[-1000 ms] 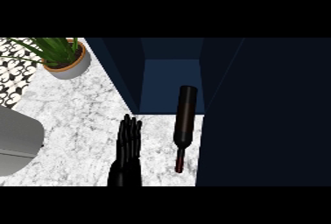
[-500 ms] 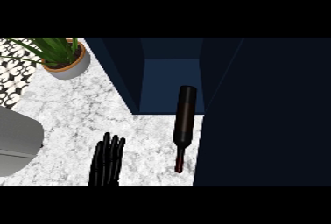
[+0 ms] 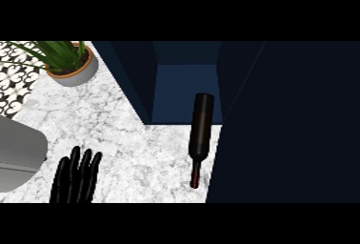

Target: Pick up the wine, place it into the cabinet and close the cabinet

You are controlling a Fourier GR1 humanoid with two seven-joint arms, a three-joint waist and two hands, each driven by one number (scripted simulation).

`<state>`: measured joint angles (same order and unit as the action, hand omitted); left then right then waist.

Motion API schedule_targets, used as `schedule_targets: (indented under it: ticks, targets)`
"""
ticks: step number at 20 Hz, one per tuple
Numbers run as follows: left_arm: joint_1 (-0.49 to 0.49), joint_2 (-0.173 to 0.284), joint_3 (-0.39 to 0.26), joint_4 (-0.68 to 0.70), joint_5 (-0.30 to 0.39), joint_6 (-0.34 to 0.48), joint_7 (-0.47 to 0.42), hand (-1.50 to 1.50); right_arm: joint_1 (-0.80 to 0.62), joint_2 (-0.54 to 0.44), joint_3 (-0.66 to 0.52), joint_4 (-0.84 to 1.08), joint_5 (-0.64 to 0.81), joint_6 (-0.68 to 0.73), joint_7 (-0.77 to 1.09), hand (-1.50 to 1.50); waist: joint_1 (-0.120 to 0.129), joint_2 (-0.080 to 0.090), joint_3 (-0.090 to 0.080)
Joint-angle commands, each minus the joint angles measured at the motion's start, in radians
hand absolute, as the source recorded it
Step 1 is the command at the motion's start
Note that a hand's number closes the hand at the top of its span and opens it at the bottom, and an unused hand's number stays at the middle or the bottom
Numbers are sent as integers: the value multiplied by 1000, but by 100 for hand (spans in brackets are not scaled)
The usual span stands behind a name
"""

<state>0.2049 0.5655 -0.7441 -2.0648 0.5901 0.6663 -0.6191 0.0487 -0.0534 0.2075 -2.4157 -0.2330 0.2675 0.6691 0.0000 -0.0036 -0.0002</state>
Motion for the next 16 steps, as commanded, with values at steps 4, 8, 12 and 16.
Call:
schedule_targets:
  ticks: [4, 8, 12, 16]
  targets:
    - [38, 92, 163, -100, 72, -34, 42, -150, 136, 3, 128, -175, -145, 11, 104, 150, -5, -1, 1]
    - [129, 141, 261, -83, 140, -156, -30, -150, 59, 12, 270, -162, -54, 38, 96, 150, 11, -3, -2]
    - [180, 150, 344, -31, 196, -232, -52, -150, 127, 19, 457, -166, 51, 30, 75, 150, -2, -4, -1]
    - [291, 199, 397, -78, 213, -290, -74, -150, 78, 53, 565, -183, 139, -68, 122, 150, 7, -10, -2]
